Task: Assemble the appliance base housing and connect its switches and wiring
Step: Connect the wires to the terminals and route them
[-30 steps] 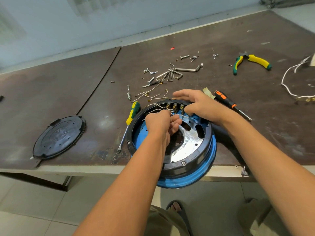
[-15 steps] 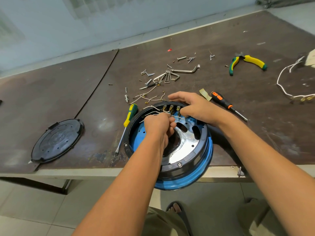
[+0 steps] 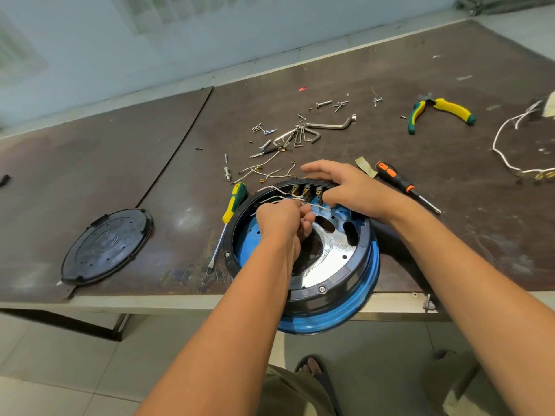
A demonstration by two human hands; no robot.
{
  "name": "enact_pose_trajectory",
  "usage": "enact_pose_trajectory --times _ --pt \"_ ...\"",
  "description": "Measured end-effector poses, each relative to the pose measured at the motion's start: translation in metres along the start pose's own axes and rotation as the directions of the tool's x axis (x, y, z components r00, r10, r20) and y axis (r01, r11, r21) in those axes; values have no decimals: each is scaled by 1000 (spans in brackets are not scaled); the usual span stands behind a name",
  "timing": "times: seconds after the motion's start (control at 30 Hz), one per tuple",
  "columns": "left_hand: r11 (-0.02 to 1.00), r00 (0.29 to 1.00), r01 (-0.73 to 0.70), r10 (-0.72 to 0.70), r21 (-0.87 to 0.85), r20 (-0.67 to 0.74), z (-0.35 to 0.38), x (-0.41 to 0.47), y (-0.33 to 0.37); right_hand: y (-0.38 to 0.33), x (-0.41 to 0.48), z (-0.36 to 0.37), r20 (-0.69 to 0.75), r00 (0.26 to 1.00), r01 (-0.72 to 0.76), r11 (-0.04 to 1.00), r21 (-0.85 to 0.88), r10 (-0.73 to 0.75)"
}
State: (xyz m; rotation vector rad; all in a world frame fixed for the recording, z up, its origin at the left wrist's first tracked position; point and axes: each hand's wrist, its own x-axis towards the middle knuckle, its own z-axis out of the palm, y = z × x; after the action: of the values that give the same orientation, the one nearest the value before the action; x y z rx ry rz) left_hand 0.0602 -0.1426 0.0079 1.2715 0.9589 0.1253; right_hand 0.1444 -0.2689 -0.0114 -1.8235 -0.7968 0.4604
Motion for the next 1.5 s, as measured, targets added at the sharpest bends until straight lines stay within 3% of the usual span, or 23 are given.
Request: enact_pose_trajectory --times 0.13,0.3,0.83,1.17,1.37,1.5 --pt "1000 1000 -22 22 -19 0 -2 -4 -1 1 0 1 -29 999 -26 1000 10 27" --pt "997 997 -22 17 75 75 -3 -8 -1 1 -1 1 -21 999 -25 999 35 26" --pt "993 997 -6 -4 117 82 2 -5 1 -6 -5 -2 29 999 -16 999 -45 18" --pt "985 986 -34 5 169 165 -1 -14 1 -4 -6 0 -54 999 6 1000 17 -5" --pt "976 986 -58 24 212 163 2 -15 5 -5 -7 -2 -112 994 7 998 -67 -14" --pt "938 976 -104 33 331 214 2 -21 12 -8 -8 -12 -154 988 -76 946 -314 28"
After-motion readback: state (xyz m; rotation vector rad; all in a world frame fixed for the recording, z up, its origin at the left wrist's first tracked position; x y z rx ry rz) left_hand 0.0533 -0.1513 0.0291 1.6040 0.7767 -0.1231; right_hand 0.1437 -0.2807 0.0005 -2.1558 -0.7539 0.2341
